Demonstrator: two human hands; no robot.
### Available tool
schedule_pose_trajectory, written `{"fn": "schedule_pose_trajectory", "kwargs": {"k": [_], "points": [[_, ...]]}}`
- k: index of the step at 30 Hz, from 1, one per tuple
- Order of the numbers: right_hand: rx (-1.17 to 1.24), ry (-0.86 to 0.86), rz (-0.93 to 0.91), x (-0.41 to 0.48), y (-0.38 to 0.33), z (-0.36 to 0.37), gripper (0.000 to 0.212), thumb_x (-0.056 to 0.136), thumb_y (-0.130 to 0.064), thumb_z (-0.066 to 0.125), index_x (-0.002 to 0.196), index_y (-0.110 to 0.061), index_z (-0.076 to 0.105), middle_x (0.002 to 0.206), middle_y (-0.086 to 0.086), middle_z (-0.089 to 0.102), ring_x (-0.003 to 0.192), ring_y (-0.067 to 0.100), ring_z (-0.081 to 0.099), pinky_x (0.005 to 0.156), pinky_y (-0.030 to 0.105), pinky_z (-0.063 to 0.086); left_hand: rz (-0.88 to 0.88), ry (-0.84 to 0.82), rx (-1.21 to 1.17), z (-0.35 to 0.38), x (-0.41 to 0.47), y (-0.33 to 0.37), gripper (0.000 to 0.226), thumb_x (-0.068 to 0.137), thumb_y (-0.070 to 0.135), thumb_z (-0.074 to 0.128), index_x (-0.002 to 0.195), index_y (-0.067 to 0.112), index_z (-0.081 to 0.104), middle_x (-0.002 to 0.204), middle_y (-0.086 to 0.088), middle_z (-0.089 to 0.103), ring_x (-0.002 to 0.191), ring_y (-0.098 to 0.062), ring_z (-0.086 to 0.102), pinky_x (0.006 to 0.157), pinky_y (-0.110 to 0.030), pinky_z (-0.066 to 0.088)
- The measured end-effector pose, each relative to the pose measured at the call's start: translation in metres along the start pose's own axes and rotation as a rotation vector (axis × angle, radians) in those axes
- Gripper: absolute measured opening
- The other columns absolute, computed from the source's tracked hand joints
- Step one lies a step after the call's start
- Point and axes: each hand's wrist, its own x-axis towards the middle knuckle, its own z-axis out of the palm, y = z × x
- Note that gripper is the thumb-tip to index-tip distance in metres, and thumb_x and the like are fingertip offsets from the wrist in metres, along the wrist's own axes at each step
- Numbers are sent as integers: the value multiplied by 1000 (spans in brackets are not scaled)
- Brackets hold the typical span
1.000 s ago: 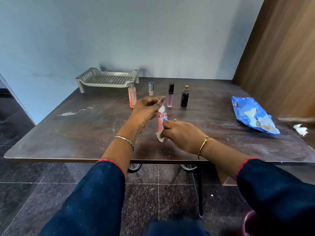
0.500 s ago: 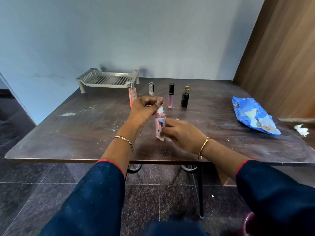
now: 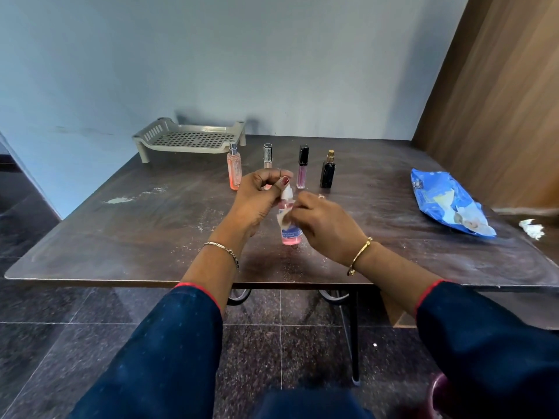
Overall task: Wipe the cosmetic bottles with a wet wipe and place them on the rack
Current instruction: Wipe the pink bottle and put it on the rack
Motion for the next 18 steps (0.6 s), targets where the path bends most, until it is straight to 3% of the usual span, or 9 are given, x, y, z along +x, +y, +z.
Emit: {"fn": "schedule_pose_trajectory", "kwargs": {"k": [3,7,14,16,18], "points": [[-47,-101,-39,-13,-1,4,17,85,0,57,96,-9,67,99,12,57,75,30,57,58,42,51,-7,-12,-15,1,0,0,13,90,4,58,95,9,69,80,0,68,70,-8,61,70,-25,56],[-16,5,12,-1,3,-5,14,84,0,59,93,-6,68,96,12,60,77,29,59,59,41,52,-42,-42,-61,1,-1,1,12,90,8,59,96,3,68,92,-10,68,80,-18,62,75,-31,55],[-43,33,9,7,-3,-4,18,83,2,59,95,-7,69,96,11,61,77,30,58,59,41,52,-8,-33,-72,5,-2,3,12,81,2,69,89,10,69,77,-1,69,68,-8,66,58,-19,52],[-73,-14,-29,-1,-2,-2,19,80,4,62,93,-8,70,95,11,61,74,29,58,56,40,52,-25,-20,-49,5,-1,3,13,80,4,71,91,10,70,77,0,70,68,-7,66,54,-20,52],[-92,-103,-99,-12,-4,1,20,79,2,64,93,-11,70,97,11,61,73,28,59,54,37,53,-56,2,-57,4,0,2,12,78,6,73,89,10,70,76,-1,72,69,-9,67,58,-29,58]]}}
